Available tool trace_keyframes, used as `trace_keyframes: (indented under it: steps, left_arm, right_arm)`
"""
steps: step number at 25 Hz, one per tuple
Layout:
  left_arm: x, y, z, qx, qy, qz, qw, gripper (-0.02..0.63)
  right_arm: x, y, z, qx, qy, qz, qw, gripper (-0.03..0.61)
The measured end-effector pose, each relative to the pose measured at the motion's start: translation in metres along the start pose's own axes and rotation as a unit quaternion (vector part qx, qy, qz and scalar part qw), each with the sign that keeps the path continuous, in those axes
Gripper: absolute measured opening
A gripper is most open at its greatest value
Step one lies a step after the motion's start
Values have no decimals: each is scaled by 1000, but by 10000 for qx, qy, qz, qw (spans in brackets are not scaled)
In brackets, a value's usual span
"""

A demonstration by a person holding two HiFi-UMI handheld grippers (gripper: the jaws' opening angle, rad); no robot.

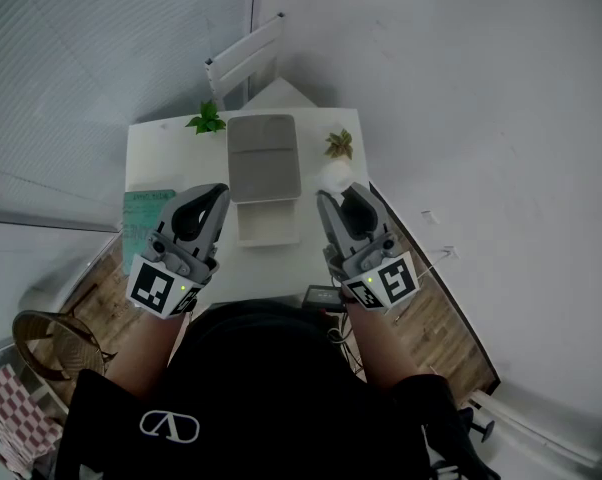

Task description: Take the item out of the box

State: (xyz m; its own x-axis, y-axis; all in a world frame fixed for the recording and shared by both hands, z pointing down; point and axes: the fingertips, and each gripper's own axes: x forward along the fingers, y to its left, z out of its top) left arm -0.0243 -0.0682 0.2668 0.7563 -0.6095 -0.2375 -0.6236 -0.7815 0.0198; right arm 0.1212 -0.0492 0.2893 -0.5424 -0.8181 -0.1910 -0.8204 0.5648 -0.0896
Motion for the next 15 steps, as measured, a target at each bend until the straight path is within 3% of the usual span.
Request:
trace_keyframes:
  steps: [15]
  left_arm:
    - [-2, 4, 0, -13, -26, 83, 10000, 5]
  right_arm:
    - [-2, -3, -1, -30, 27, -66, 10000, 120]
